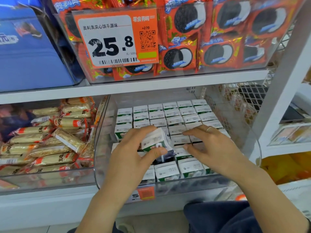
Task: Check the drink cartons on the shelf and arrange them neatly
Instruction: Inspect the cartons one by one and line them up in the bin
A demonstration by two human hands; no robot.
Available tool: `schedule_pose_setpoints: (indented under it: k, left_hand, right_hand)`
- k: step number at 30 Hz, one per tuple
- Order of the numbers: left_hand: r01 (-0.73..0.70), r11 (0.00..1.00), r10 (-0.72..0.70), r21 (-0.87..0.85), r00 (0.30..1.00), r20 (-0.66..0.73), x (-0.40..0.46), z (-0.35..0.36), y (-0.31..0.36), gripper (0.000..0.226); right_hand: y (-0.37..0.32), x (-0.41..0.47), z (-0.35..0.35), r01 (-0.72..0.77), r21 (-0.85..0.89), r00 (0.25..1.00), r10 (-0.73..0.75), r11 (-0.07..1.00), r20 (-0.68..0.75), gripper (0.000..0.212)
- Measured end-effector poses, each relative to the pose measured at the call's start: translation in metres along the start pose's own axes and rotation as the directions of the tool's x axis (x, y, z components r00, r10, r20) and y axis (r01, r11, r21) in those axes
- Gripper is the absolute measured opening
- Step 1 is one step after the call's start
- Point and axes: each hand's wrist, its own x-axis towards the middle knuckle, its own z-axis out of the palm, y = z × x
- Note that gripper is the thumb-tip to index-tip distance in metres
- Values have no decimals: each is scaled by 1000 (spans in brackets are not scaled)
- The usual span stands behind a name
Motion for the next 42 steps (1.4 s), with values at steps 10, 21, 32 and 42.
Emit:
schedule_pose_setpoints:
  k: [10,21,32,42]
  left_hand:
    - [-43,998,41,50,998,51,5,-4,1,45]
    - [-48,935,-36,351,973,227,8,18,-6,46]
    - [-43,922,-75,385,955,288,13,13,-9,28]
    - [-22,889,-55,458,986,155,7,4,-20,36]
  right_hand:
    - [-2,0,4,46,59,995,-51,997,80,37]
    - [-2,1,6,48,34,995,-51,998,86,36]
    - [-26,35,17,76,-43,994,-72,996,87,35]
    - [-45,67,14,63,-131,957,-23,989,288,43]
